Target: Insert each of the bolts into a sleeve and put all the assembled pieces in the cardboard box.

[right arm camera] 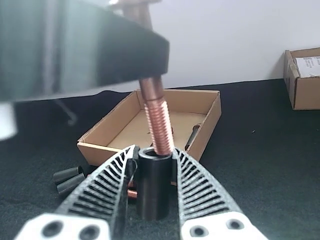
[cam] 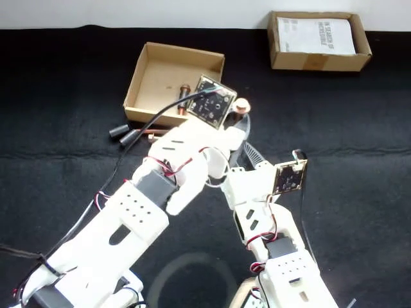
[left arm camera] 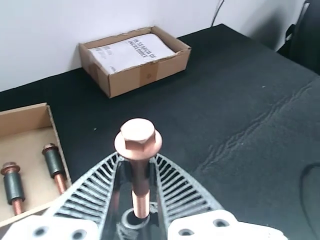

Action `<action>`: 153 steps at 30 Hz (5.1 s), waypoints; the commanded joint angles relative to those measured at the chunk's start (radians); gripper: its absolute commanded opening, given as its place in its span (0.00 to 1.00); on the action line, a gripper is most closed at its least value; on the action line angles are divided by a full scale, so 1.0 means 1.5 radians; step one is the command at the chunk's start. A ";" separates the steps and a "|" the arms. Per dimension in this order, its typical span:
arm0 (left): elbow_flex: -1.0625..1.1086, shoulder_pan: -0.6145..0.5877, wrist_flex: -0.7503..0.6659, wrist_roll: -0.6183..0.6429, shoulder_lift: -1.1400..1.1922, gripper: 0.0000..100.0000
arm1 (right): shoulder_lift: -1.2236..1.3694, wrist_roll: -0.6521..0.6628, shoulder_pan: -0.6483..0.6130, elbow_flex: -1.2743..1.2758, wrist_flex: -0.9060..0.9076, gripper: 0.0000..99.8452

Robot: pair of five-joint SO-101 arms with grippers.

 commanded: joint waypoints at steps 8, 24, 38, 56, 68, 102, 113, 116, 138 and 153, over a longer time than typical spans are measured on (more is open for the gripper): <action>-0.007 -0.010 0.050 0.001 -0.038 0.01 | -0.002 0.008 0.006 0.085 -0.006 0.01; -0.005 -0.032 0.054 -0.002 -0.029 0.01 | -0.001 0.008 0.006 0.085 -0.006 0.01; -0.102 -0.109 -0.009 0.000 0.275 0.01 | -0.004 0.035 0.006 0.085 -0.003 0.01; -0.107 -0.100 0.185 0.050 0.046 0.01 | 0.002 0.036 0.007 0.085 0.001 0.01; -0.014 -0.192 0.254 0.082 -0.231 0.01 | 0.002 -0.146 0.009 -0.147 0.473 0.01; 0.507 -0.725 0.307 0.223 -0.806 0.01 | 0.855 0.498 -0.029 -1.297 1.411 0.04; 0.580 -0.728 0.304 0.266 -0.806 0.01 | 0.986 0.529 -0.167 -1.382 1.390 0.12; 0.583 -0.738 0.304 0.268 -0.806 0.01 | 1.021 0.532 -0.192 -1.378 1.377 0.12; 0.659 -0.772 0.221 0.263 -0.806 0.01 | 1.183 0.600 -0.237 -1.383 1.337 0.21; 0.659 -0.796 0.220 0.265 -0.807 0.01 | 1.223 0.595 -0.233 -1.383 1.302 0.01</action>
